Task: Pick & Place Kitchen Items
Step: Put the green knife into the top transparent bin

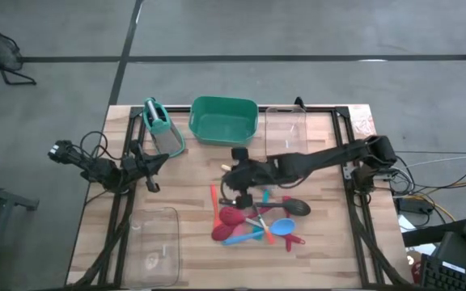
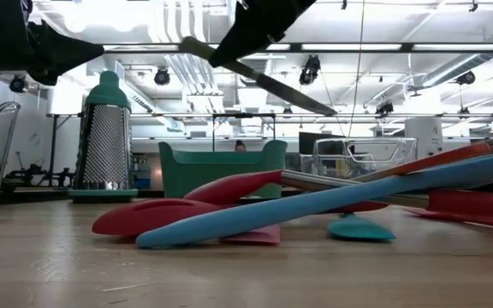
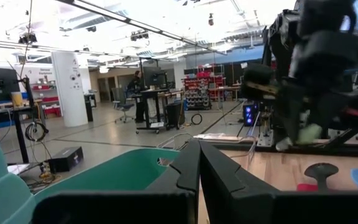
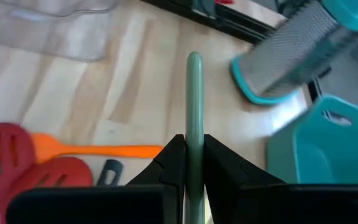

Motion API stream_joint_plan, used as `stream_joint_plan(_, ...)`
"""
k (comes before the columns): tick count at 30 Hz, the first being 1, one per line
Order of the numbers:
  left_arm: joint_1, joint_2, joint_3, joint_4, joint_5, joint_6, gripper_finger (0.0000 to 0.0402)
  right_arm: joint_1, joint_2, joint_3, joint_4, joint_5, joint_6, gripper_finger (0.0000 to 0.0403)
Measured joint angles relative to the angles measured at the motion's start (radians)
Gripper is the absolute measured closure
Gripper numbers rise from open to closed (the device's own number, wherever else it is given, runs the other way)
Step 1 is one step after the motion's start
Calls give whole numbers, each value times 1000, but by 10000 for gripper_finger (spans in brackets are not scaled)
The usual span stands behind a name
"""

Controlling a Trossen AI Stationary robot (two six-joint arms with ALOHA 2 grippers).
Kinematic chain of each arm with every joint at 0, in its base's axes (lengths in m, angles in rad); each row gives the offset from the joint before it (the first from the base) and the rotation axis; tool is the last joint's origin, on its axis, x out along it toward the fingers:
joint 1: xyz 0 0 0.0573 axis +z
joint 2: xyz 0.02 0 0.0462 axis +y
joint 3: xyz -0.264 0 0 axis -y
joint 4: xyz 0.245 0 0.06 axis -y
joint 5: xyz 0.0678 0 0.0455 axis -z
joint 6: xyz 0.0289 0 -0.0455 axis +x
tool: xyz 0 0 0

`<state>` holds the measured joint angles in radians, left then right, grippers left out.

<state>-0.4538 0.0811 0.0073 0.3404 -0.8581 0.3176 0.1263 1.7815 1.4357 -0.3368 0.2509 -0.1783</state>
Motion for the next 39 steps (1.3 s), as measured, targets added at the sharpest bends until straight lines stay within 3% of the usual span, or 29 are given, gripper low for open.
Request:
stream_joint_plan(8,0,0,0,-4,0,0,390,-57,-26,-4,-75,42,56,369)
stream_joint_plan(16,0,0,0,-9,0,0,390,-84,-54,-5,-168,326,119,369)
stream_joint_plan(23,0,0,0,-12,0,0,390,-138,-59,-6,-281,472,258,363)
stream_joint_plan(39,0,0,0,-12,0,0,390,-348,-61,-100,-408,582,484,368)
